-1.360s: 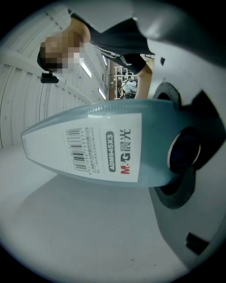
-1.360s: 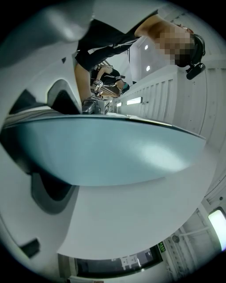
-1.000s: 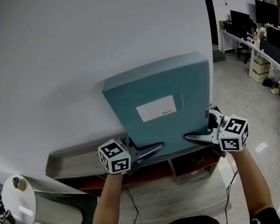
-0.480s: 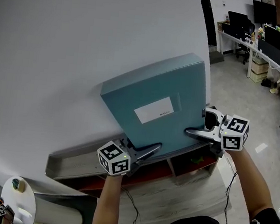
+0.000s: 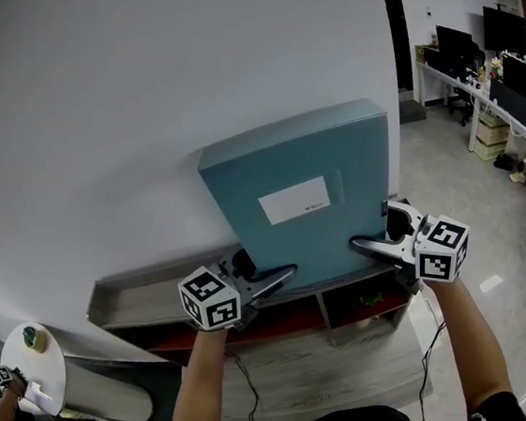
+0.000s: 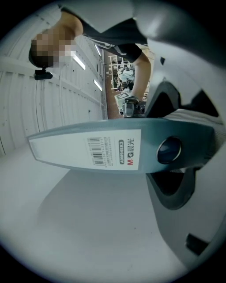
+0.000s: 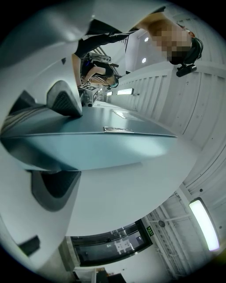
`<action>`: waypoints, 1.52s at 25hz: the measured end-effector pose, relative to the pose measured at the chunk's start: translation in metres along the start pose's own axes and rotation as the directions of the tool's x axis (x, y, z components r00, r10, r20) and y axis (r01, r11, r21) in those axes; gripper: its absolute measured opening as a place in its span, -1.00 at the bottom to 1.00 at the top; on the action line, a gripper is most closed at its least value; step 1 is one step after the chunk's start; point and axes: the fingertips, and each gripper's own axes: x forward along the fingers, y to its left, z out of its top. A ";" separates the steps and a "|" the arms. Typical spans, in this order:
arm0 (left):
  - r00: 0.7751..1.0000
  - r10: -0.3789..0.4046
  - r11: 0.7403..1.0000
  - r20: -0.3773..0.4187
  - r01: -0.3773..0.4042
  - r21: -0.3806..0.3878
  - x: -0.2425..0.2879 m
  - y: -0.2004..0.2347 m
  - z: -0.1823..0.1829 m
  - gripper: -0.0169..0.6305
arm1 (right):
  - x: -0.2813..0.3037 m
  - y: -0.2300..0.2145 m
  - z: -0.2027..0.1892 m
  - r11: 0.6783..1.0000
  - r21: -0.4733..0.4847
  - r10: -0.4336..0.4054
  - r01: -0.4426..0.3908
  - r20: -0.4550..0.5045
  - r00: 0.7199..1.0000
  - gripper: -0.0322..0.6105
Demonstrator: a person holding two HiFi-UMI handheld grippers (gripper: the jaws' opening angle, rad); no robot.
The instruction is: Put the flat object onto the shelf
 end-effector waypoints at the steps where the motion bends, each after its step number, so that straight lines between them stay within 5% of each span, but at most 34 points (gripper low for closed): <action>1: 1.000 0.019 1.000 0.003 -0.019 0.003 -0.004 0.002 0.001 0.10 | 0.000 -0.001 0.000 1.000 -0.001 -0.003 0.003 0.002 1.000 0.29; 13: 0.980 0.149 0.989 0.130 -0.144 -0.042 -0.036 0.005 0.011 0.09 | -0.002 -0.004 -0.003 1.000 0.000 -0.008 0.008 0.001 1.000 0.27; 23: 0.970 0.217 0.975 0.108 -0.210 -0.075 -0.026 0.007 0.008 -0.03 | -0.012 -0.003 0.000 0.989 -0.060 -0.140 0.136 -0.058 0.988 0.26; 38: 0.967 0.237 0.964 0.091 -0.223 -0.142 -0.025 0.007 0.009 -0.04 | -0.026 0.010 0.007 0.957 -0.012 -0.290 0.290 -0.102 0.952 0.11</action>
